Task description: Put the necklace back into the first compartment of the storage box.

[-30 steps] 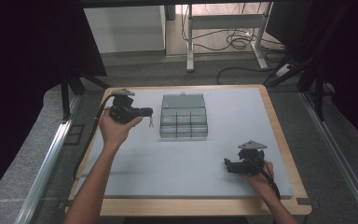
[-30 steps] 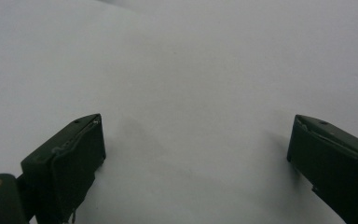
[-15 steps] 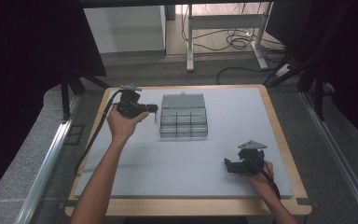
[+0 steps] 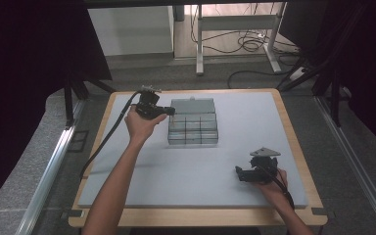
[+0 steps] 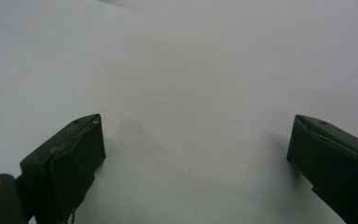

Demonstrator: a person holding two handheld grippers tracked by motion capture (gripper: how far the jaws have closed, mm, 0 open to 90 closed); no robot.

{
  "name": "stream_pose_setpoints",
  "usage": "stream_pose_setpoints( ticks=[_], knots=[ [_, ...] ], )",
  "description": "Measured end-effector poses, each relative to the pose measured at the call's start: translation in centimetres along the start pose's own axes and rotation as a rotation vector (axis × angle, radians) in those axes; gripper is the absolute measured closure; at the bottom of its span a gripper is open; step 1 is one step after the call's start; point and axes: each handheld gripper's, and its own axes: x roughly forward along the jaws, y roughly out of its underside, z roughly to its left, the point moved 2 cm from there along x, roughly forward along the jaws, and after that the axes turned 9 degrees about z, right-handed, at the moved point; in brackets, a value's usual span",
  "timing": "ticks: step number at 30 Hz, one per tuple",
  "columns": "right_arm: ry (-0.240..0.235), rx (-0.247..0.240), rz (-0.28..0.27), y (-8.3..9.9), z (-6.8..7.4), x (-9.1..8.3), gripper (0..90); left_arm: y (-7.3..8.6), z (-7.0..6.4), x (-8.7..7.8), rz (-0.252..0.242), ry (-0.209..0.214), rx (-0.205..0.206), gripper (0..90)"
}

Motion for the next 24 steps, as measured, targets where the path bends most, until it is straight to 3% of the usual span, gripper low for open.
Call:
stream_pose_setpoints(
  ticks=[4, 21, 24],
  knots=[
    [0.001, 0.0, 0.0, 0.0, 0.0, 0.0, 3.7, -0.2, 0.0, 0.8, -0.006, 0.02, -0.014, 87.3],
    [0.0, 0.0, 0.001, 0.0, 0.0, 0.0, 3.7, -0.6, 1.2, 4.7, 0.022, 0.0, -0.029, 87.3],
    [0.001, -0.001, 0.0, 0.0, 0.0, 0.0, 3.7, -0.5, 1.6, 5.4, 0.017, 0.013, -0.047, 87.2]
  ],
)
